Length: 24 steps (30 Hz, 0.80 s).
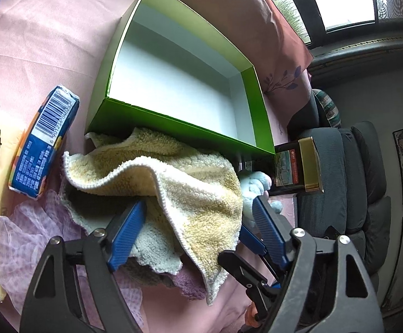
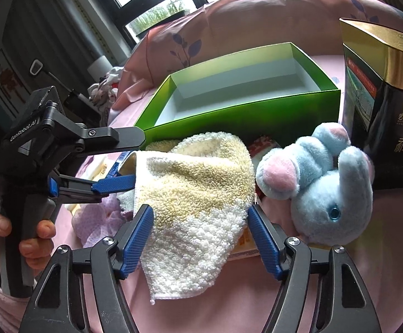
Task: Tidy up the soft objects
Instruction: 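Grasp the cream knitted towel with the left tool and lift it, then carry the towel over the green box and open the left tool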
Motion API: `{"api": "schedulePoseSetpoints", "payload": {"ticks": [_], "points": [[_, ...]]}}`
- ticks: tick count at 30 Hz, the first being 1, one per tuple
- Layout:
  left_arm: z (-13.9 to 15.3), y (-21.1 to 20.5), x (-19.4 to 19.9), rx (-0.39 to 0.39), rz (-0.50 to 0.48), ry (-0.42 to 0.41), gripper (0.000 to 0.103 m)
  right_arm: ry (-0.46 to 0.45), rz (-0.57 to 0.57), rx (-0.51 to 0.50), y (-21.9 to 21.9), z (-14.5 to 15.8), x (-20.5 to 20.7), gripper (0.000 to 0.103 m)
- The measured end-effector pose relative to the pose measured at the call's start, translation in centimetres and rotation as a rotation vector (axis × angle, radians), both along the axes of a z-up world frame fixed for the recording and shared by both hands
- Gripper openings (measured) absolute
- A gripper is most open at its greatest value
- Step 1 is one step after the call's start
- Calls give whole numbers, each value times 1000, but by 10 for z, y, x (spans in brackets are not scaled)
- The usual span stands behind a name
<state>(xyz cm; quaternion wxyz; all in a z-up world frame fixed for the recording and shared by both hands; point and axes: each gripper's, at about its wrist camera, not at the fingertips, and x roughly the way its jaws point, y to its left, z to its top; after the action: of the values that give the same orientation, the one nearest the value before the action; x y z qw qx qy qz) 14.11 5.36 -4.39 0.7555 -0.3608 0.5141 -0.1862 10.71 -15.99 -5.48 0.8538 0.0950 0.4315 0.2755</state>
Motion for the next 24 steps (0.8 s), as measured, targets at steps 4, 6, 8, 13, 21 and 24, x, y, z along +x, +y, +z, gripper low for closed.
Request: {"api": "schedulePoseSetpoints", "payload": {"ticks": [4, 6, 8, 13, 21, 24], "points": [[0, -3, 3, -26, -14, -17, 35, -15, 9, 17, 2, 1, 1, 32], [2, -3, 2, -39, -22, -34, 22, -49, 16, 23, 1, 7, -4, 19], [6, -4, 0, -49, -33, -59, 8, -80, 22, 24, 3, 16, -10, 16], [24, -4, -10, -119, -56, -130, 4, -158, 58, 41, 5, 45, -26, 14], [103, 2, -19, -171, -70, -313, 4, -357, 108, 71, 16, 132, -30, 14], [133, 2, -9, -159, -66, -377, 4, -466, 100, 66, 22, 166, -24, 14]]}}
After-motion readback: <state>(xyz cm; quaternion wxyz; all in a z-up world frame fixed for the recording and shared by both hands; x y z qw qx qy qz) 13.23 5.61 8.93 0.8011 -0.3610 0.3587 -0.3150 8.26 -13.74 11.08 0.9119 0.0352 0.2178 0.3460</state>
